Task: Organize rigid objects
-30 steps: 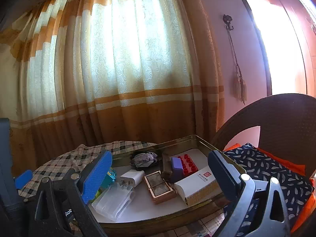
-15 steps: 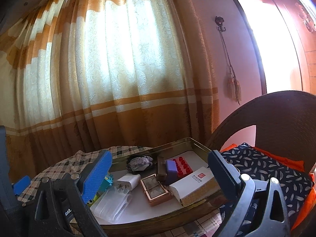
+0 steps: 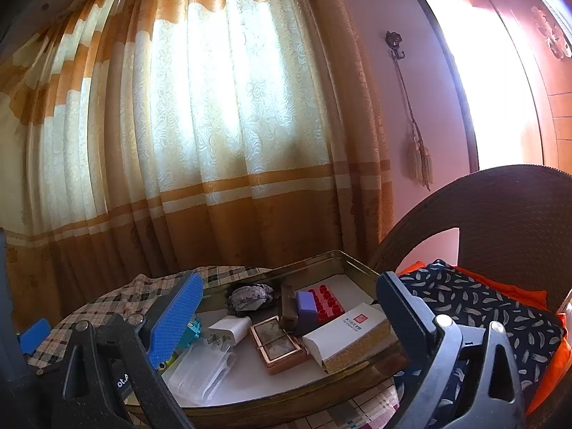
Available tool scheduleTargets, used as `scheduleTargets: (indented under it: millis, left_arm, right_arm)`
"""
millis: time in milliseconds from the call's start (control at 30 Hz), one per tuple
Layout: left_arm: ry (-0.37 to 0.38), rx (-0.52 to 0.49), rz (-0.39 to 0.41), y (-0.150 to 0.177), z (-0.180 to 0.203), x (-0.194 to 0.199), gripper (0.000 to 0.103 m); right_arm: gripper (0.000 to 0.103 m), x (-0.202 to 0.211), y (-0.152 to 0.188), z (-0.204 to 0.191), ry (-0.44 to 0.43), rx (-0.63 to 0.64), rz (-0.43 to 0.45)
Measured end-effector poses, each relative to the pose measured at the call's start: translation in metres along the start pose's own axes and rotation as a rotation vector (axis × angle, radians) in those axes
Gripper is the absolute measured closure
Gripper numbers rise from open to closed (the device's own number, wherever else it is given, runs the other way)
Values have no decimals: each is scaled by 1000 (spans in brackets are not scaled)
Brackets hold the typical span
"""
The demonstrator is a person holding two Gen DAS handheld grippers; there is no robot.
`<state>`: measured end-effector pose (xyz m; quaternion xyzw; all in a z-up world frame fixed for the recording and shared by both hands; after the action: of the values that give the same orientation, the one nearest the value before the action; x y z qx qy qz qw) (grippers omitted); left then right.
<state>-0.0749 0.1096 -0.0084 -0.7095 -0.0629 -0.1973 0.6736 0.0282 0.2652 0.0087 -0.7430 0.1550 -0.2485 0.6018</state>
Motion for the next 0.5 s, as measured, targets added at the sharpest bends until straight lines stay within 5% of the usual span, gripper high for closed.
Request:
scheduleTargets:
  millis: [500]
  left_arm:
    - [21, -35, 10, -2, 10, 2, 0]
  right_arm:
    - [4, 5, -2, 5, 32, -24, 22]
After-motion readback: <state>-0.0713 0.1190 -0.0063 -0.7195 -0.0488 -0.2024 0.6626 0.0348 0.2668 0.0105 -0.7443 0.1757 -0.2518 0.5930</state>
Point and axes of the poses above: each gripper's, at about its wrist camera, not at the fingertips, and x roughly against the way its jaws point, z to its right, y to its underside, the point moved 1 cm from there along -x, roughly the way its jaws point, and after that the axes turned 3 degrees about y, right-handed, at the moved point
